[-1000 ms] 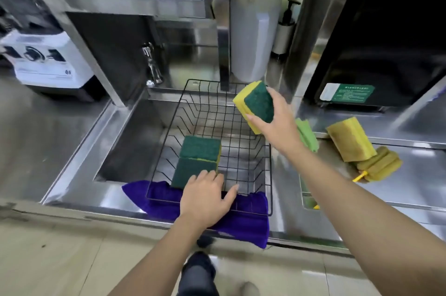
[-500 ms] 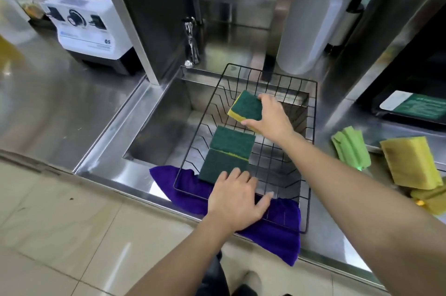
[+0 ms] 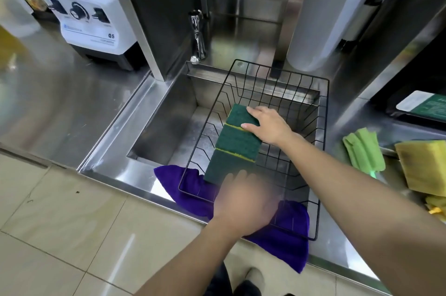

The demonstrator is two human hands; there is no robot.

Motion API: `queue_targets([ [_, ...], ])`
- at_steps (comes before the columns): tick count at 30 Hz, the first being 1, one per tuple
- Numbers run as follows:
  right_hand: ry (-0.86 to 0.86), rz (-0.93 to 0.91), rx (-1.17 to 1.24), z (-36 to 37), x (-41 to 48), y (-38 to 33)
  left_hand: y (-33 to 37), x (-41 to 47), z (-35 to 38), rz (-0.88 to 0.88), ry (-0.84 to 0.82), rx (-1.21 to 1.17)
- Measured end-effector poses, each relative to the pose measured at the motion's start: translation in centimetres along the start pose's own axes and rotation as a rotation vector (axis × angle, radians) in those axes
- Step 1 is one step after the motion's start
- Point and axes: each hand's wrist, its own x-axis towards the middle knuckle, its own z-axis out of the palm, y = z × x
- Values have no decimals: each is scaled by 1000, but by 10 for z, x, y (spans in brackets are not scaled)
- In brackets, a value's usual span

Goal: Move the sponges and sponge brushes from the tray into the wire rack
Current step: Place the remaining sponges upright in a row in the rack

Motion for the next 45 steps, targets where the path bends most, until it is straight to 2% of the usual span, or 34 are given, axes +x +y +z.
queue_targets([
  [2, -27, 0, -97, 0, -2, -3, -1, 0, -1, -4, -6, 2],
  [5, -40, 22, -86, 1, -10, -2, 0, 1, -3, -7, -29, 2],
  [9, 153, 92, -18, -8, -34, 17, 7, -2, -5, 41, -97, -6],
  [13, 272, 102, 87, -27, -40, 18, -5, 2, -8, -2, -139, 11],
  [16, 397, 194, 147, -44, -65, 44, 0, 0, -10, 34, -142, 66],
  [20, 575, 345, 85, -56, -99, 83, 20, 6, -11, 25, -178, 85],
  [25, 708, 560, -2, -59, -140, 123, 59, 7, -4, 102, -235, 41],
  [34, 649, 819, 34, -43, -186, 171, 69, 6, -4, 74, -241, 43],
  [40, 607, 782, -64, -45, -186, 172, 70, 3, -5, 63, -198, 50],
  [43, 721, 768, 44, -43, -183, 161, 70, 4, -5, 71, -186, 43],
  [45, 834, 687, 191, -46, -181, 152, 69, 4, -4, 79, -180, 44],
])
